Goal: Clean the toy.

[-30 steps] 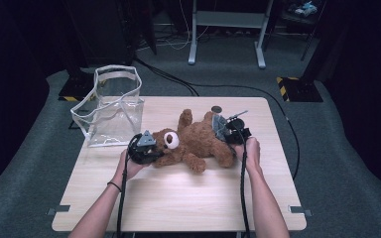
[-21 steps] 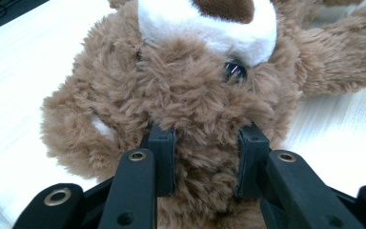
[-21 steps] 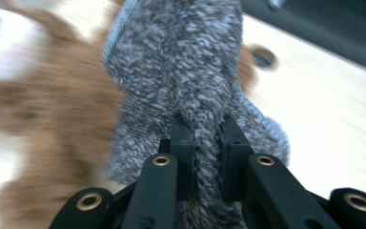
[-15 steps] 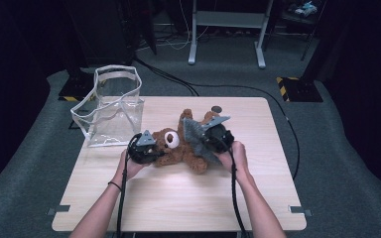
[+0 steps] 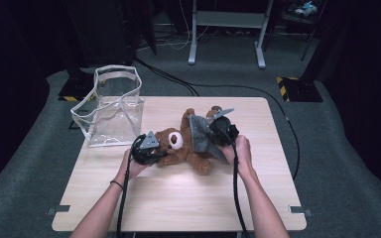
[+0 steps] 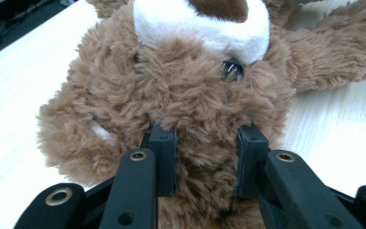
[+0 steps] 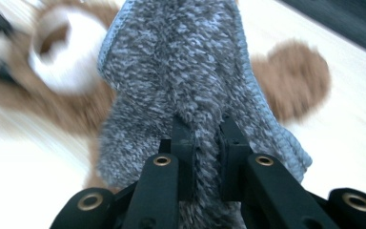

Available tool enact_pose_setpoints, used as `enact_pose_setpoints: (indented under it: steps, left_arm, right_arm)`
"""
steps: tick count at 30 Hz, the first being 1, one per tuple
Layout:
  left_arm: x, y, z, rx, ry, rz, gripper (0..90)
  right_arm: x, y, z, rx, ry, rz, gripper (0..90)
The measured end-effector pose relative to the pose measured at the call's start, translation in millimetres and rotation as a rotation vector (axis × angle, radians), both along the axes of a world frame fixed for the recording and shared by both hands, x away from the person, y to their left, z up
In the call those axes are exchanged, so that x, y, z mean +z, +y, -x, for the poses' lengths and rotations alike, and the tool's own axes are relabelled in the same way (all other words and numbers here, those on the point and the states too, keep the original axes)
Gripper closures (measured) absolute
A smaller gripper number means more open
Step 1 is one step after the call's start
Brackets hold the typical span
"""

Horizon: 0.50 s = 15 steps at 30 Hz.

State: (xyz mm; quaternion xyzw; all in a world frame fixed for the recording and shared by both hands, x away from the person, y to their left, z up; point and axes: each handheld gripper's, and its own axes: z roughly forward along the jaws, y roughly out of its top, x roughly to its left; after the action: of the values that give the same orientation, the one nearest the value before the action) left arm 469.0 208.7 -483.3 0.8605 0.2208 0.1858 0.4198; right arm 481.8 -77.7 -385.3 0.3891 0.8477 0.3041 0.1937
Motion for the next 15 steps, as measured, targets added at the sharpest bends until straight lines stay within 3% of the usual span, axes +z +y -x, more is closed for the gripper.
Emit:
enact_pose_setpoints:
  steps: [4, 8, 12, 15]
  left_arm:
    - [0.2, -0.6, -0.3, -0.006, -0.019, -0.012, 67.6]
    - [-0.2, -1.9, 0.3, -0.001, -0.033, -0.017, 67.6]
    - [0.6, -3.1, 1.1, -0.011, -0.047, -0.034, 67.6]
    - [0.4, -4.7, 1.8, -0.012, -0.063, -0.043, 67.6]
  right_arm:
    - [14.6, 23.3, -20.8, 0.065, 0.025, -0.019, 80.3]
    - [17.3, 58.9, -39.3, 0.113, 0.063, -0.036, 80.2]
    - [15.2, 89.9, -52.6, 0.152, 0.071, -0.073, 80.1]
    - [3.8, 110.2, -60.6, 0.162, 0.112, -0.067, 80.0]
